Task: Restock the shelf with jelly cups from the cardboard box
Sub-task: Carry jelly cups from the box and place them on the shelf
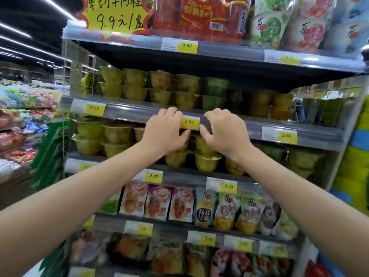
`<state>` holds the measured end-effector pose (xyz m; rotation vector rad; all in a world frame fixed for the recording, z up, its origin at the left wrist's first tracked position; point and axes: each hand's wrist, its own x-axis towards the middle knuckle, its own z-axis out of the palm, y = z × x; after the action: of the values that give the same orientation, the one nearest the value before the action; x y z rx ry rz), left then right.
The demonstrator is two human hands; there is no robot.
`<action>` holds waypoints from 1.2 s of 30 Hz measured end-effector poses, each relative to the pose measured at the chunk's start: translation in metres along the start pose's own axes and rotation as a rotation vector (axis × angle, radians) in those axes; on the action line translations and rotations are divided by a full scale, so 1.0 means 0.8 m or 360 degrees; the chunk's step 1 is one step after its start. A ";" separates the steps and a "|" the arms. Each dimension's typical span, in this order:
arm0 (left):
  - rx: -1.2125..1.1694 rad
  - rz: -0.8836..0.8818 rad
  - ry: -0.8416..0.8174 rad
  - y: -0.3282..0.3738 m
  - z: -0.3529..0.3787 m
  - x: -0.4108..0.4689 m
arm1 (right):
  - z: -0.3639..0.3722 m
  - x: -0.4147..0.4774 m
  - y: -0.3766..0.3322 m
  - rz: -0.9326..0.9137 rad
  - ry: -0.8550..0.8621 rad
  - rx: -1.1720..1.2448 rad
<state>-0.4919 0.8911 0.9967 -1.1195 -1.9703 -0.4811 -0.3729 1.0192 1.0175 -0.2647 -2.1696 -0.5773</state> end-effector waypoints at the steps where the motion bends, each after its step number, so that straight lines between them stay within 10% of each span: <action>1: 0.0013 -0.0001 -0.0046 0.000 0.000 -0.017 | 0.001 -0.011 -0.010 -0.0017 -0.0023 0.0024; 21: 0.0039 -0.0462 -0.1163 0.093 -0.096 -0.441 | -0.043 -0.344 -0.178 -0.0313 -0.1297 0.1015; 36: 0.0123 -0.1553 -0.1536 0.101 -0.239 -0.799 | -0.110 -0.530 -0.464 -0.0982 -0.1602 0.1375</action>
<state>-0.1536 0.4661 0.6008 -0.2082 -3.3320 -0.3460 -0.1928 0.6582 0.6138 0.7675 -3.2458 0.3343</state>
